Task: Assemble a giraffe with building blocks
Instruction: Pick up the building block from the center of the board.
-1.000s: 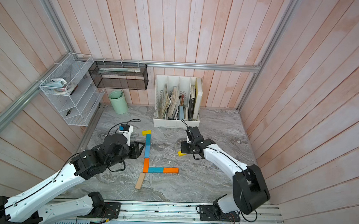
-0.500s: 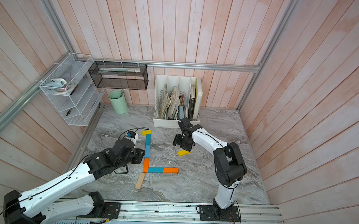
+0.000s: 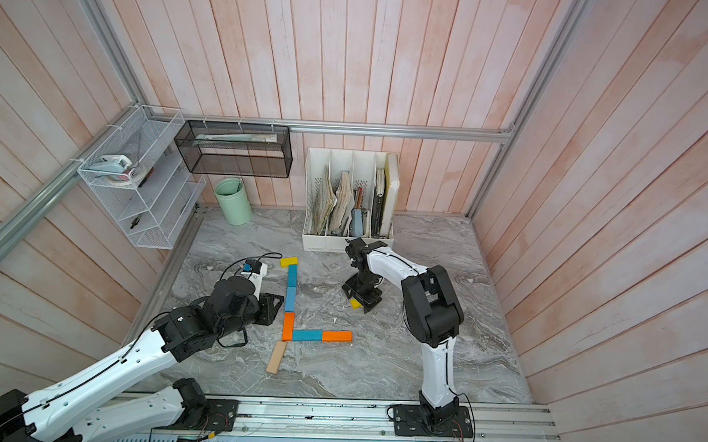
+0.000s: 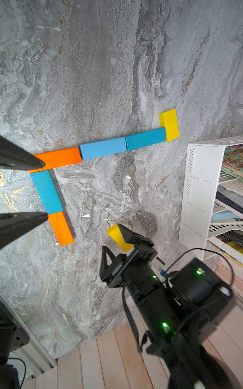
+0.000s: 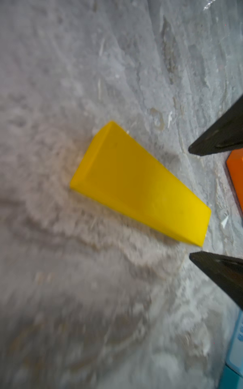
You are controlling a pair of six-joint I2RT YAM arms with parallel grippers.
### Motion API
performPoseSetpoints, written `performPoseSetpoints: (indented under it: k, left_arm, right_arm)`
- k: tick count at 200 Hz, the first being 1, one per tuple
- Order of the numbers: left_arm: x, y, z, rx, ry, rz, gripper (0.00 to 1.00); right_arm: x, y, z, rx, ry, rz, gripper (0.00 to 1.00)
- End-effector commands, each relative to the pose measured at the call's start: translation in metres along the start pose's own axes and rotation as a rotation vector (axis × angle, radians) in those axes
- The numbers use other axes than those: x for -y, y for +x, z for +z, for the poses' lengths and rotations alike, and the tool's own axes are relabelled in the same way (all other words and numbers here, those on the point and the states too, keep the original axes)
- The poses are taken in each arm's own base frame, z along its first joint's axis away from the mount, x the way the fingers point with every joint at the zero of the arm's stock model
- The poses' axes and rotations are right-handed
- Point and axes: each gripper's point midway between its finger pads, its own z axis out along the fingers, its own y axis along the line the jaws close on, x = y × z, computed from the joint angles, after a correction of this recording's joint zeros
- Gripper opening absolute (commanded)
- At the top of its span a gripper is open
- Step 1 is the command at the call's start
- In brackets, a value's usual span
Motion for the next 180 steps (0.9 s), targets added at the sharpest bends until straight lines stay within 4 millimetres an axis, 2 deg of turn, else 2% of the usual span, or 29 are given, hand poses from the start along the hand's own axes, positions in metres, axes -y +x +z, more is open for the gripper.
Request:
performPoseSetpoints:
  k: [1,51,101,115,122,126,131,135,165,171,180]
  left_arm:
    - [-0.001,0.003,0.0,-0.012,0.004,0.022,0.37]
    - [0.0,0.005,0.002,-0.027,0.004,0.02,0.37]
    - [0.002,0.009,0.006,-0.055,0.011,0.017,0.37]
    - [0.002,0.009,0.006,-0.054,0.011,0.017,0.37]
    - [0.002,0.009,0.006,-0.053,0.01,0.018,0.37]
    - [0.002,0.008,0.006,-0.052,0.01,0.017,0.37]
    - [0.002,0.008,0.006,-0.051,0.009,0.016,0.37]
    - [0.003,0.008,0.007,-0.052,0.01,0.018,0.37]
    - [0.005,0.008,0.009,-0.062,0.01,0.021,0.37]
    - [0.005,0.008,0.01,-0.063,0.011,0.021,0.37]
    - [0.006,0.009,0.01,-0.066,0.012,0.021,0.37]
  right_arm:
    - [0.005,0.006,-0.002,-0.012,-0.027,0.085,0.75]
    - [0.01,-0.006,0.01,-0.02,-0.061,0.103,0.75]
    - [0.013,-0.043,0.004,0.049,-0.099,0.113,0.72]
    - [0.01,-0.045,0.003,0.049,-0.115,0.101,0.63]
    - [0.01,-0.045,0.003,0.051,-0.117,0.097,0.55]
    - [0.009,-0.045,0.003,0.053,-0.122,0.093,0.5]
    - [0.006,-0.046,0.003,0.055,-0.134,0.082,0.34]
    - [0.004,-0.046,0.003,0.055,-0.145,0.074,0.27]
    - [0.004,-0.046,0.005,0.054,-0.126,0.039,0.2]
    - [0.003,-0.047,0.004,0.059,-0.124,0.024,0.1]
    - [0.002,-0.048,0.0,0.079,-0.126,-0.008,0.04]
